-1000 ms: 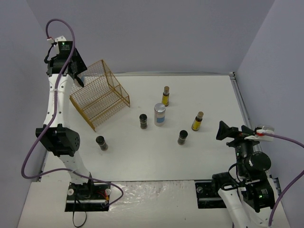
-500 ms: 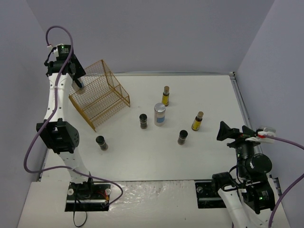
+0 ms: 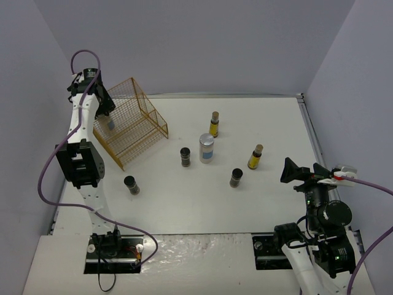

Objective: Organize the condiment bottles

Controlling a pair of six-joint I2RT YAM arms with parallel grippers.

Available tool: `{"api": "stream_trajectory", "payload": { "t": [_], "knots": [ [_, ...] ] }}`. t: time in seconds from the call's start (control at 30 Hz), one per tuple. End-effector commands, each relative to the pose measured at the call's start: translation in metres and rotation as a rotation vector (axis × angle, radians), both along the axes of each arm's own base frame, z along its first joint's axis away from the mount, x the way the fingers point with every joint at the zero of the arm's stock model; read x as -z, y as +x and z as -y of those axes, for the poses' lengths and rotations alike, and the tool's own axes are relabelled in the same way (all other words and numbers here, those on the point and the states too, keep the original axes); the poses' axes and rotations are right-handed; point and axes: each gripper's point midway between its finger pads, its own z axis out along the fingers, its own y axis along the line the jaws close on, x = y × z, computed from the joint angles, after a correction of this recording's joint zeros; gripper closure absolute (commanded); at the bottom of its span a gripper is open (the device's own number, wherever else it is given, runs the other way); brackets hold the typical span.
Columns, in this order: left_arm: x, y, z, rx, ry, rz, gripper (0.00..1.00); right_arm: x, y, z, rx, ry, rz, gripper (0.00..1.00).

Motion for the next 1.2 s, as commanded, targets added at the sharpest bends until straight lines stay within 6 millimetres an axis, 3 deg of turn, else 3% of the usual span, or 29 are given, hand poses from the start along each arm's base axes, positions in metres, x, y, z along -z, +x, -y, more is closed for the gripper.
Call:
{"api": "stream_trajectory", "payload": {
  "t": [0.0,0.13,0.27,0.4,0.5,0.67,0.7,0.73,0.77,0.83,0.9,0.93,0.97,1.03,1.17],
  "knots": [
    [-0.046,0.002,-0.006,-0.027,0.013,0.129,0.64,-0.019,0.002,-0.001,-0.005,0.012,0.074,0.0],
    [-0.044,0.0,-0.007,-0.028,0.005,0.12,0.27,-0.02,0.002,-0.001,-0.005,0.013,0.077,0.0],
    [-0.048,-0.002,-0.006,-0.022,-0.009,0.126,0.08,-0.02,0.002,-0.002,-0.007,0.011,0.078,0.0],
    [-0.07,-0.007,0.003,0.019,-0.032,0.156,0.03,-0.02,0.001,-0.002,-0.01,0.011,0.08,0.0],
    [-0.11,-0.016,0.018,0.081,-0.061,0.233,0.03,-0.02,0.001,-0.002,-0.01,0.011,0.08,0.0],
    [-0.149,-0.037,0.05,0.203,-0.114,0.331,0.03,-0.02,0.002,-0.002,-0.011,0.009,0.079,0.0],
    [-0.159,-0.044,0.063,0.253,-0.131,0.359,0.03,-0.02,0.002,-0.002,-0.012,0.01,0.079,0.0],
    [-0.155,-0.046,0.074,0.304,-0.135,0.36,0.03,-0.02,0.002,-0.002,-0.011,0.009,0.077,0.0],
    [-0.168,-0.052,0.095,0.393,-0.141,0.402,0.03,-0.019,0.002,-0.003,-0.012,0.007,0.076,0.0],
    [-0.167,-0.063,0.112,0.461,-0.148,0.409,0.03,-0.02,0.002,-0.003,-0.016,0.006,0.077,0.0],
    [-0.159,-0.081,0.184,0.726,-0.142,0.43,0.03,-0.02,0.002,-0.004,-0.02,0.003,0.079,0.0],
    [-0.156,-0.087,0.21,0.822,-0.129,0.449,0.03,-0.02,0.002,-0.004,-0.022,0.003,0.079,0.0],
    [-0.154,-0.091,0.233,0.903,-0.106,0.481,0.03,-0.021,0.002,-0.004,-0.023,0.002,0.08,0.0],
    [-0.133,-0.109,0.279,1.043,-0.086,0.476,0.03,-0.02,0.003,-0.006,-0.031,-0.001,0.079,0.0],
    [-0.109,-0.124,0.345,1.235,-0.063,0.483,0.03,-0.021,0.003,-0.008,-0.042,-0.008,0.082,0.0]
  ]
}}
